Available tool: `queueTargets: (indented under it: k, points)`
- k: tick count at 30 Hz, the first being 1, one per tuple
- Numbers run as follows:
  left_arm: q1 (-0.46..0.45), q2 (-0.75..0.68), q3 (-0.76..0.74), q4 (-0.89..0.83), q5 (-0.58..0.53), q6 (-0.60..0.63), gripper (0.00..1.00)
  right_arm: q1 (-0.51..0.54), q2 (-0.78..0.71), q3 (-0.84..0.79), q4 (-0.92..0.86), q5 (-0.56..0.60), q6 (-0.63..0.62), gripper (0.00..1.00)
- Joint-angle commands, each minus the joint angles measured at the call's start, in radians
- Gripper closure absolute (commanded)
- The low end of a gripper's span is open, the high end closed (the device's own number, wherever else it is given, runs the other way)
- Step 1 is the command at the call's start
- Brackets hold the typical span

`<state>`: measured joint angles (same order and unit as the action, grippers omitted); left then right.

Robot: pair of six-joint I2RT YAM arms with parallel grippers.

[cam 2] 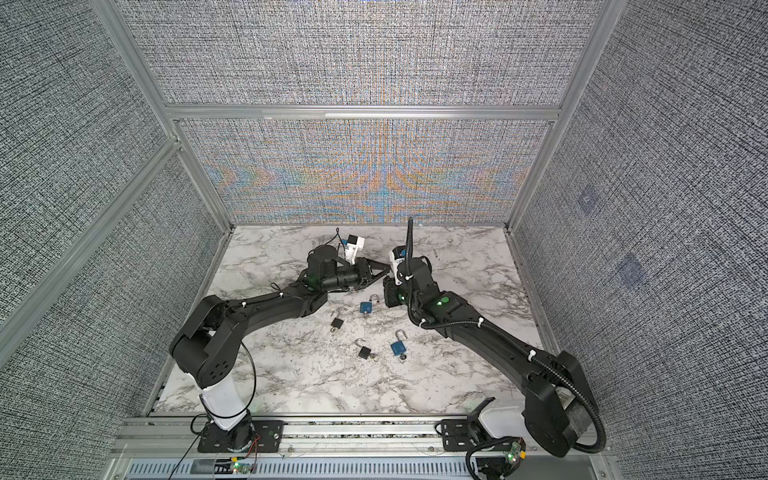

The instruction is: Lock with the key

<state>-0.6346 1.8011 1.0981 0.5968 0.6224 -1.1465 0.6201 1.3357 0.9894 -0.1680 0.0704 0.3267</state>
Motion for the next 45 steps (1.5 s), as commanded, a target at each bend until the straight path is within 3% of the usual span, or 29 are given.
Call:
queueTargets:
  k: [1, 3, 11, 15, 19, 34, 45]
  points:
    - [0.024, -0.025, -0.006, 0.007, -0.019, 0.043, 0.51, -0.024, -0.014, 0.023, -0.045, -0.073, -0.013, 1.00]
    - [0.045, -0.047, -0.012, -0.032, -0.028, 0.077, 0.45, -0.050, -0.023, 0.038, -0.070, -0.147, -0.024, 1.00]
    - [0.093, -0.147, 0.014, -0.207, -0.001, 0.354, 0.45, -0.198, -0.015, 0.120, -0.195, -0.618, -0.108, 1.00]
    - [0.093, -0.197, 0.034, -0.321, -0.004, 0.511, 0.45, -0.230, -0.007, 0.133, -0.234, -0.742, -0.131, 1.00]
    - [0.093, -0.230, 0.026, -0.337, 0.035, 0.582, 0.45, -0.235, 0.014, 0.144, -0.257, -0.860, -0.143, 1.00]
    - [0.093, -0.184, 0.031, -0.228, 0.242, 0.568, 0.47, -0.237, 0.050, 0.161, -0.275, -0.940, -0.139, 1.00]
    - [0.092, -0.170, 0.014, -0.185, 0.341, 0.540, 0.60, -0.238, 0.074, 0.157, -0.251, -1.026, -0.128, 1.00]
